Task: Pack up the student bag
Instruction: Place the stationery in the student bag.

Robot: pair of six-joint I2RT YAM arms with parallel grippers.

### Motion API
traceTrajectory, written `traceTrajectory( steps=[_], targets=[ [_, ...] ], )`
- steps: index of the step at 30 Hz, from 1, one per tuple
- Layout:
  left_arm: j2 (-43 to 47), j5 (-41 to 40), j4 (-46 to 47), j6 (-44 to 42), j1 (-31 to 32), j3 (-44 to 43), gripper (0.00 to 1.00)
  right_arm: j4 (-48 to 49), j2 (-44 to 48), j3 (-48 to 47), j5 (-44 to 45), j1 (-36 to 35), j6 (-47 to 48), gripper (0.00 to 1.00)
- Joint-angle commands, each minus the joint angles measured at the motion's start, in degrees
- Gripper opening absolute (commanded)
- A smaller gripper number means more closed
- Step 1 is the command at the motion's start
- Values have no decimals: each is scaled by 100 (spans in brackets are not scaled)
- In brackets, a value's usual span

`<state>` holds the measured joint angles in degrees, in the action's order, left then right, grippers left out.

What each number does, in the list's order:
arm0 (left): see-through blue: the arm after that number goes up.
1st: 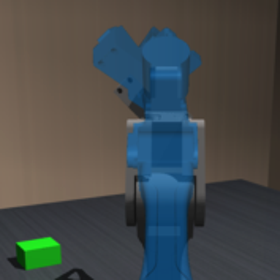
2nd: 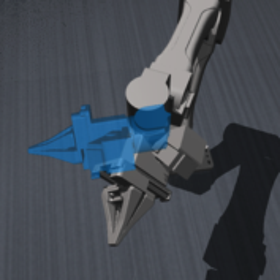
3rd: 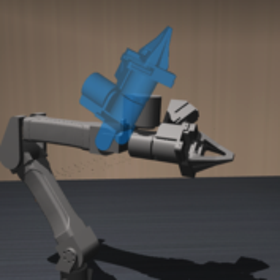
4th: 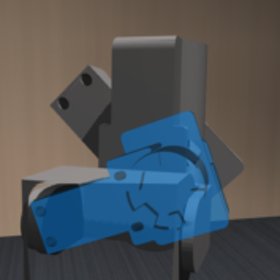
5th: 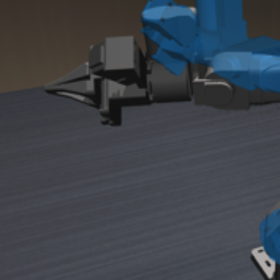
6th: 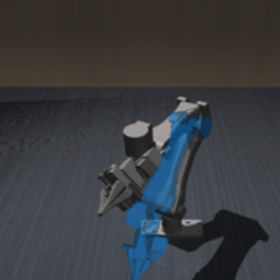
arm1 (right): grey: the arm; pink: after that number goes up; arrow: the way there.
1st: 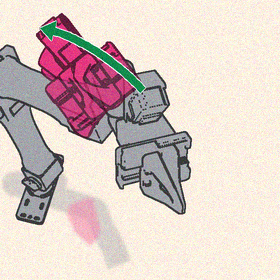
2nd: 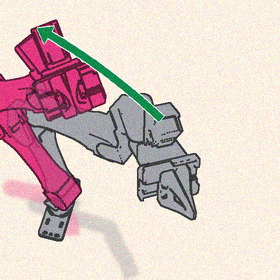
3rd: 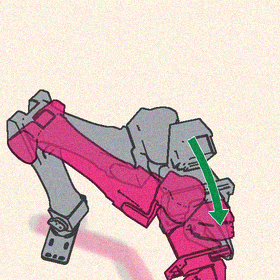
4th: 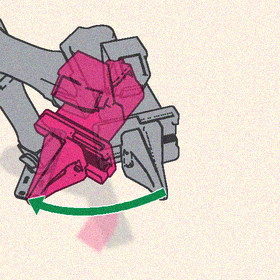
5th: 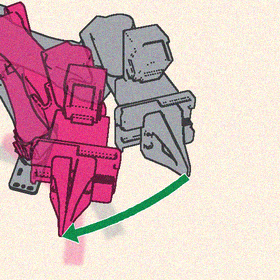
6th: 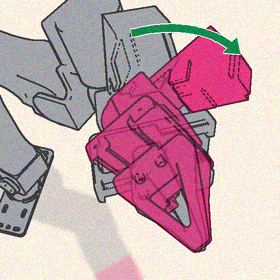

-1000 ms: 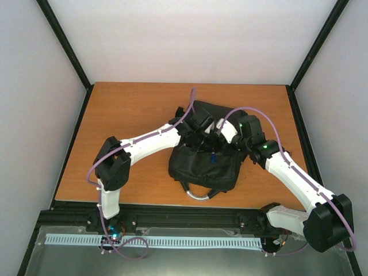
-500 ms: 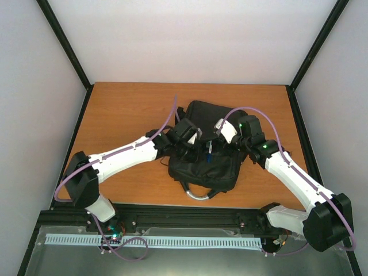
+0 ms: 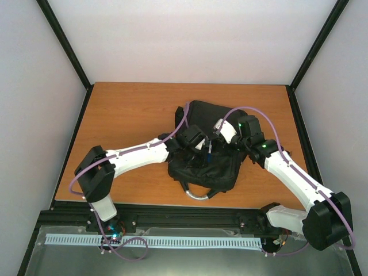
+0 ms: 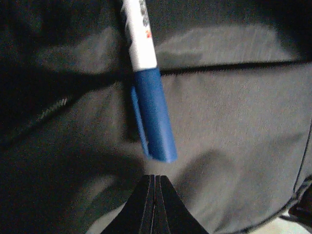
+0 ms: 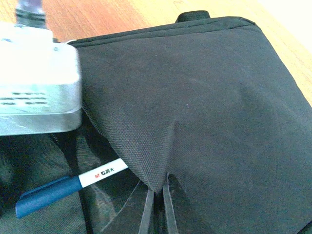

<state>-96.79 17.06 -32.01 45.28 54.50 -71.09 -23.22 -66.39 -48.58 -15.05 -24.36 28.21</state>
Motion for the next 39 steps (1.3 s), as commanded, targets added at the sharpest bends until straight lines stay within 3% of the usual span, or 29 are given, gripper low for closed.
traceTrajectory(
  steps=[1,7,14,18,21,24,28,33,35,39],
  targets=[
    [-252,-314,-56,-166,52,-577,1,644,-4,-107,-139,28,1,3],
    [-705,-763,-311,-266,52,-1141,1,636,-41,-108,-130,28,17,3],
    [-1391,-1963,-501,-308,39,-1831,1,636,-70,-114,-109,36,18,3],
    [-1492,-2147,-57,-178,42,-1852,1,635,-84,-108,-104,38,35,3],
    [-1171,-2582,822,42,60,-1291,1,635,-85,-116,-105,39,32,3],
    [-963,-2433,1323,13,61,-876,1,613,-104,-117,-108,37,36,3],
    [-815,-1570,1266,-260,67,-850,1,604,-138,-119,-108,43,61,3],
    [-169,-795,890,-672,86,-525,12,541,-234,-167,-97,41,83,3],
    [519,-567,991,-914,94,-57,20,534,-205,-162,-78,45,112,3],
    [1798,-1264,853,-1129,90,940,41,485,-107,-121,-111,92,274,3]
  ],
)
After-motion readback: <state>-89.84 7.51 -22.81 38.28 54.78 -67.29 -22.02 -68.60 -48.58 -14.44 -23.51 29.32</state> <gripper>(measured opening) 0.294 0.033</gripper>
